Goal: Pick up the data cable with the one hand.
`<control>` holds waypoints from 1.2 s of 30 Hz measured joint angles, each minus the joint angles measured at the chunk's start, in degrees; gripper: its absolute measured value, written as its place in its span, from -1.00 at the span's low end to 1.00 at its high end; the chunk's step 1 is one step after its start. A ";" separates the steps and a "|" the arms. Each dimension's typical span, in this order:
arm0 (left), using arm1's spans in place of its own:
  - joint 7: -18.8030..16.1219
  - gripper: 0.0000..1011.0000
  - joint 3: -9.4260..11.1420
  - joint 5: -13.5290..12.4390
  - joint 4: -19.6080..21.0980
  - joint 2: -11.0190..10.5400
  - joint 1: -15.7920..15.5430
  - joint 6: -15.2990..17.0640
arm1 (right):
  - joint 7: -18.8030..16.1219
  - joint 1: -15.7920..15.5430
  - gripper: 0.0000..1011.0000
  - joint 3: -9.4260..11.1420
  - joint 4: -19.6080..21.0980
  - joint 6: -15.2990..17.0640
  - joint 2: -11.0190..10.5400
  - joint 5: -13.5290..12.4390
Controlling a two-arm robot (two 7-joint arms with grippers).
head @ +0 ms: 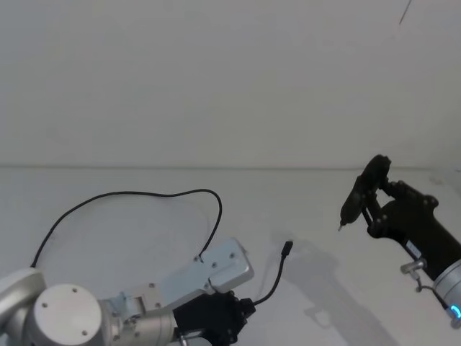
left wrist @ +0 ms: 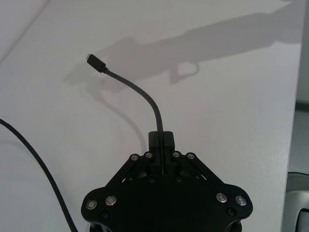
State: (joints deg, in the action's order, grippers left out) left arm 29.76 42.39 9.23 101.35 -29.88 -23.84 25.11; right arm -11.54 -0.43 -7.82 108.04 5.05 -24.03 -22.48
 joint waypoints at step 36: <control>0.79 -0.90 -1.09 -0.91 2.38 -3.77 1.47 -4.99 | -7.92 7.53 -0.45 -5.74 -3.23 1.12 -1.60 -3.32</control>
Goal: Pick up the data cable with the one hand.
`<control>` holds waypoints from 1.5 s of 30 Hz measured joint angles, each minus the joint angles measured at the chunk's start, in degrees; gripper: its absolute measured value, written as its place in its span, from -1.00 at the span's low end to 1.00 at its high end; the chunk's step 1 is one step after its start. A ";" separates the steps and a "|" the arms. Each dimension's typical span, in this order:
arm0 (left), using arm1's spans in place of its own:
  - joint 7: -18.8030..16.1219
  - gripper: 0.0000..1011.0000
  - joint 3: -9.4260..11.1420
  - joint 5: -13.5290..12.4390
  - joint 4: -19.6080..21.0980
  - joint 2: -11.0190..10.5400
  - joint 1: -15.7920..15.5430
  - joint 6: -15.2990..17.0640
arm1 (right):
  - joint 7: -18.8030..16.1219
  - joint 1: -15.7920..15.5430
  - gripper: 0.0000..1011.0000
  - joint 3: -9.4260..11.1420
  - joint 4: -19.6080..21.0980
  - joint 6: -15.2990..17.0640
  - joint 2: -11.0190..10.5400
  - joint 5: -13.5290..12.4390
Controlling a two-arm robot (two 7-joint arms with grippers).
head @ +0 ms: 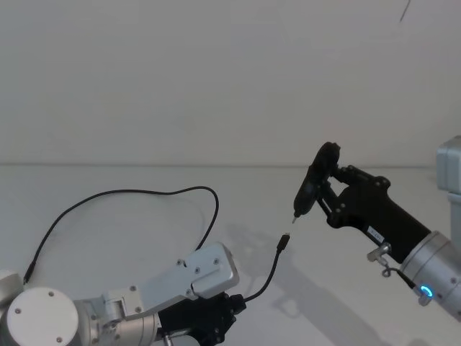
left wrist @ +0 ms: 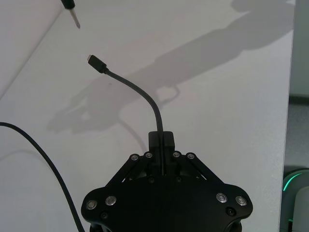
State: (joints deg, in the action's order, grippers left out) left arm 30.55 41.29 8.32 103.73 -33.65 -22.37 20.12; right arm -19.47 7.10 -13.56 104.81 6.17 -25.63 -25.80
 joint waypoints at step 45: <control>0.02 -0.90 -0.06 -0.03 0.11 -0.19 0.08 -0.25 | 2.74 2.42 -0.45 -6.30 -7.74 -9.03 1.29 15.80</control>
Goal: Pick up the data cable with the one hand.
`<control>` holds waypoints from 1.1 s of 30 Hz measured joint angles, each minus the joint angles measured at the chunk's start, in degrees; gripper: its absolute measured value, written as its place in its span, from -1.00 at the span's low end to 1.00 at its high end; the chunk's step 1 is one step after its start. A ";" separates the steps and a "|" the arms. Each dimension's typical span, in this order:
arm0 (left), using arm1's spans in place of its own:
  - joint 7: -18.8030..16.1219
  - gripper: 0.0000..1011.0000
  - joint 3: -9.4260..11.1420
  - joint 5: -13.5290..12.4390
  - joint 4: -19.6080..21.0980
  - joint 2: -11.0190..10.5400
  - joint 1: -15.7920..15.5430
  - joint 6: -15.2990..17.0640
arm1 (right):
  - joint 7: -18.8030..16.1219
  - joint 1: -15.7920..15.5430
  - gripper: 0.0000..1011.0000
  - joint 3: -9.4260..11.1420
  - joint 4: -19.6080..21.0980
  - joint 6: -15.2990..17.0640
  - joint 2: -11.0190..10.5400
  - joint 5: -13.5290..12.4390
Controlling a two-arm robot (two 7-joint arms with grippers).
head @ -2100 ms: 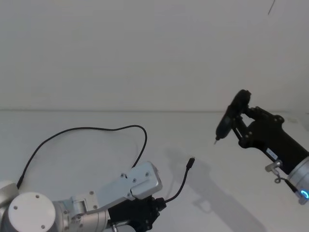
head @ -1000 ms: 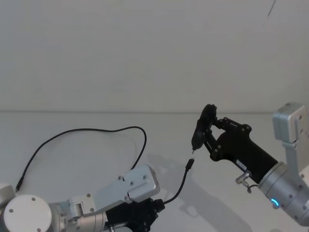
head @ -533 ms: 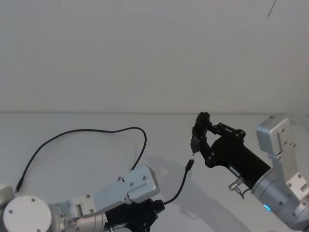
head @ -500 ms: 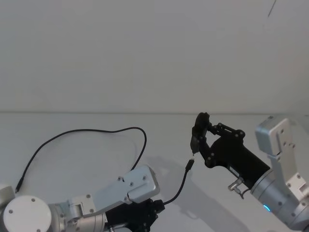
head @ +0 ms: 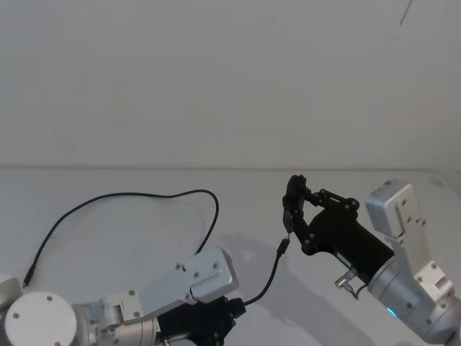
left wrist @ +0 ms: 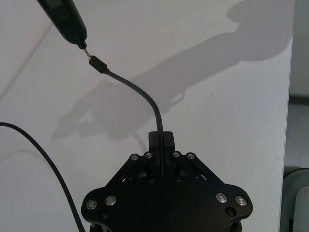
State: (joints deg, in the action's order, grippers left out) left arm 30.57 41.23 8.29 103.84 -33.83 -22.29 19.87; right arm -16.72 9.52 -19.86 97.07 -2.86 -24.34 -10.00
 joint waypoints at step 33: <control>0.00 -0.90 0.00 0.00 0.00 0.00 0.00 0.01 | -2.55 0.95 -0.45 1.04 -2.74 -1.08 1.21 1.23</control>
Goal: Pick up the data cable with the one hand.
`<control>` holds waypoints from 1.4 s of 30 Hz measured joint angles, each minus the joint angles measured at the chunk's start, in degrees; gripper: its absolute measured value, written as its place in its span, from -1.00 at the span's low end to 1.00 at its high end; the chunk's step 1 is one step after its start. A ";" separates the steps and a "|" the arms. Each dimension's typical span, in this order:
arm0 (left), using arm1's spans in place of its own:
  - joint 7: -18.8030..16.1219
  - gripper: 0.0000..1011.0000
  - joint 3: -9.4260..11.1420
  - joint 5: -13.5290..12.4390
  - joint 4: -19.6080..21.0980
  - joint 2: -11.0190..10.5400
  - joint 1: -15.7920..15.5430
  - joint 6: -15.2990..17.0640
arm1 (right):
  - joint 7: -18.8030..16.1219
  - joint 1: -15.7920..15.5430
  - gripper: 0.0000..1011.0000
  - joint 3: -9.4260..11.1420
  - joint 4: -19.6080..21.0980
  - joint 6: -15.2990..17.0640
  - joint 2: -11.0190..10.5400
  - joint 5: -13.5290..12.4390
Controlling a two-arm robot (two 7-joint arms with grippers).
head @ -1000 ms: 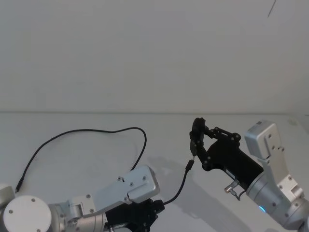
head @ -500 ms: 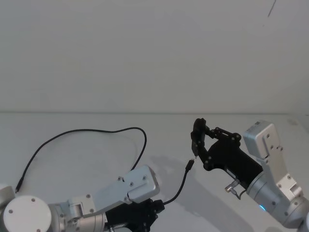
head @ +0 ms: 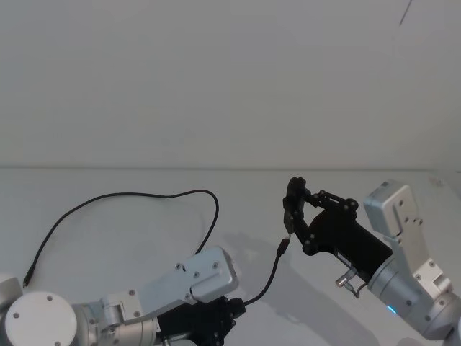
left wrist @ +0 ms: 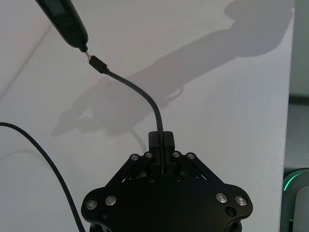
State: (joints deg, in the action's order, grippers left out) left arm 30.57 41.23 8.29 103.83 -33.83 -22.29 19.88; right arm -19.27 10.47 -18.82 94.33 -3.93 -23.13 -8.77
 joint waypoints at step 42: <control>0.00 -0.90 0.00 0.00 0.00 0.00 0.00 0.00 | -2.36 -0.52 -0.45 0.96 0.44 0.53 0.39 -0.60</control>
